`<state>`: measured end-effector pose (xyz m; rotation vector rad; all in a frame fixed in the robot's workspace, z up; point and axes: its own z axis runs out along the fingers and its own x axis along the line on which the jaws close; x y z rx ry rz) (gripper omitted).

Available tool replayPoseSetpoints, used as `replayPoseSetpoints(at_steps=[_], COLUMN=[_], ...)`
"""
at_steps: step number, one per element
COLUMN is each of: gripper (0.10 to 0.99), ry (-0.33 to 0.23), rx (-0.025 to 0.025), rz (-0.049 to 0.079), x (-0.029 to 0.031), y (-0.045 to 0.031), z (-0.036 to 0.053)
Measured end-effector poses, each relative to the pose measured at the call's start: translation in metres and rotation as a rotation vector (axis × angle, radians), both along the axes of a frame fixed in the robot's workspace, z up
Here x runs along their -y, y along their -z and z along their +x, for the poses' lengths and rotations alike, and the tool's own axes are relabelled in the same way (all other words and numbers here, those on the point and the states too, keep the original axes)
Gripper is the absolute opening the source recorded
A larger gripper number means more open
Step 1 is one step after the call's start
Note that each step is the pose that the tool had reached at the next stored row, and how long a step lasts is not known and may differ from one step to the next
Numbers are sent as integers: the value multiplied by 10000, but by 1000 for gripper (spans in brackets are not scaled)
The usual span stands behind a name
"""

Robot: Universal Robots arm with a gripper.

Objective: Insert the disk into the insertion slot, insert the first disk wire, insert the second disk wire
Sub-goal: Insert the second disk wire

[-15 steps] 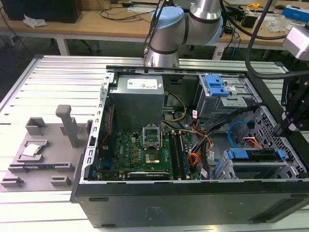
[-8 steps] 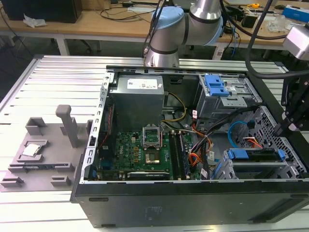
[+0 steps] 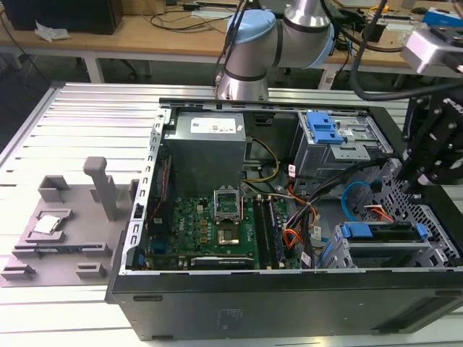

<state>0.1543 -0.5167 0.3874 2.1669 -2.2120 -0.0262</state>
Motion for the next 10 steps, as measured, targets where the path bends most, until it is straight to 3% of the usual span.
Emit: replayPoseSetpoints(at_steps=[4,5,7,10], gripper=[302,302,302,302], ry=[-13,-25,-154,-620], rx=[2,2,2,2], rz=[-1,0,2,-1], x=[-107,-164,-179,-180], y=[30,51,89,116], z=[-92,-151,-232,-242])
